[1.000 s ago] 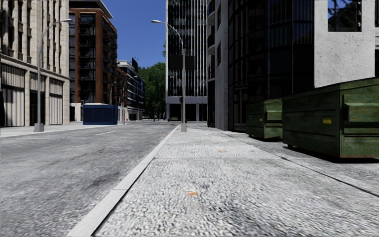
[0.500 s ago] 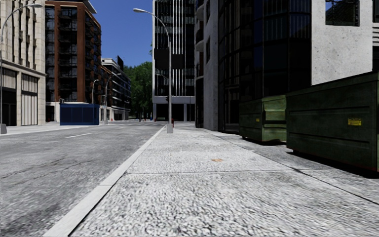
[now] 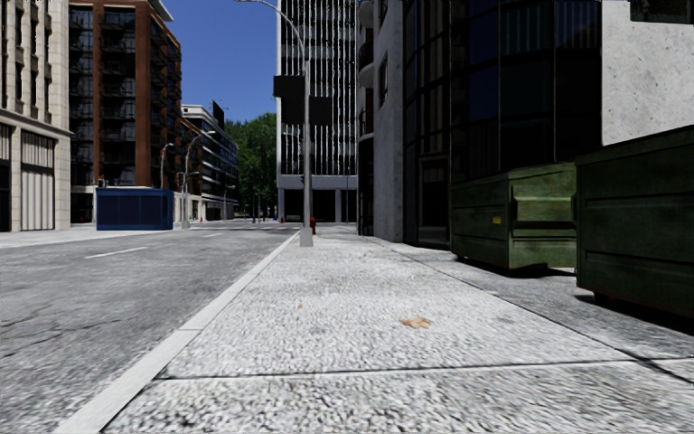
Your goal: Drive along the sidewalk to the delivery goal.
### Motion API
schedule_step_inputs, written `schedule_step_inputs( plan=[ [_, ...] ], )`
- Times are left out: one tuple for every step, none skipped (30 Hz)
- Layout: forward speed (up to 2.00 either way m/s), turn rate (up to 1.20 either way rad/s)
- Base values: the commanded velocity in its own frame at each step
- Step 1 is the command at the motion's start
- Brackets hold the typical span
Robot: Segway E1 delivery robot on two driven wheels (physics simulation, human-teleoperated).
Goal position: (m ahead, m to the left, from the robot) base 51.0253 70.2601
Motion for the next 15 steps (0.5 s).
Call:
schedule_step_inputs(
  plan=[
    [2.0, 0.0],
    [2.0, 0.0],
    [2.0, 0.0],
    [2.0, 0.0],
    [2.0, 0.0],
    [2.0, 0.0],
    [2.0, 0.0],
    [2.0, 0.0],
    [2.0, 0.0],
    [2.0, 0.0],
    [2.0, 0.0],
    [2.0, 0.0],
    [2.0, 0.0],
    [2.0, 0.0],
    [2.0, 0.0]
  ],
)
